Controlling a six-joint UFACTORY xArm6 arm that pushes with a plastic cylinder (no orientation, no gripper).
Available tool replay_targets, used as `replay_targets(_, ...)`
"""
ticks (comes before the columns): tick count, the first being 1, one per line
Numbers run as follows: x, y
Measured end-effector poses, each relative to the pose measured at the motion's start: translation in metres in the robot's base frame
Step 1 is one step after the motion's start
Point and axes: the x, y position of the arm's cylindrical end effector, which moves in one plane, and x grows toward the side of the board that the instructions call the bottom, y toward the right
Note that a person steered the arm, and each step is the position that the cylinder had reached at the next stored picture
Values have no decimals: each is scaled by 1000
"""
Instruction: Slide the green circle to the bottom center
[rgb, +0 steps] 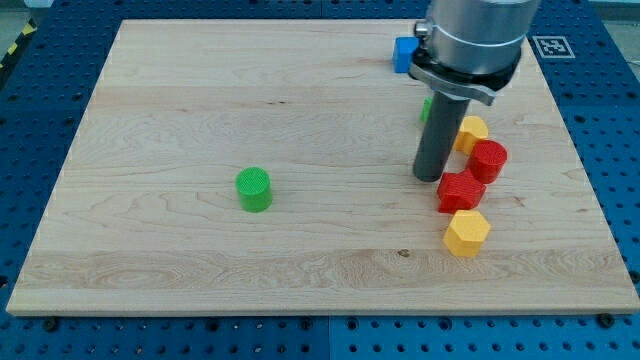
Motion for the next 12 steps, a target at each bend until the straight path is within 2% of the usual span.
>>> replay_targets(1,0,-39)
replay_targets(3,-32,-143)
replay_targets(4,-23,-200)
replay_targets(5,-6,-221)
replay_targets(12,62,-142)
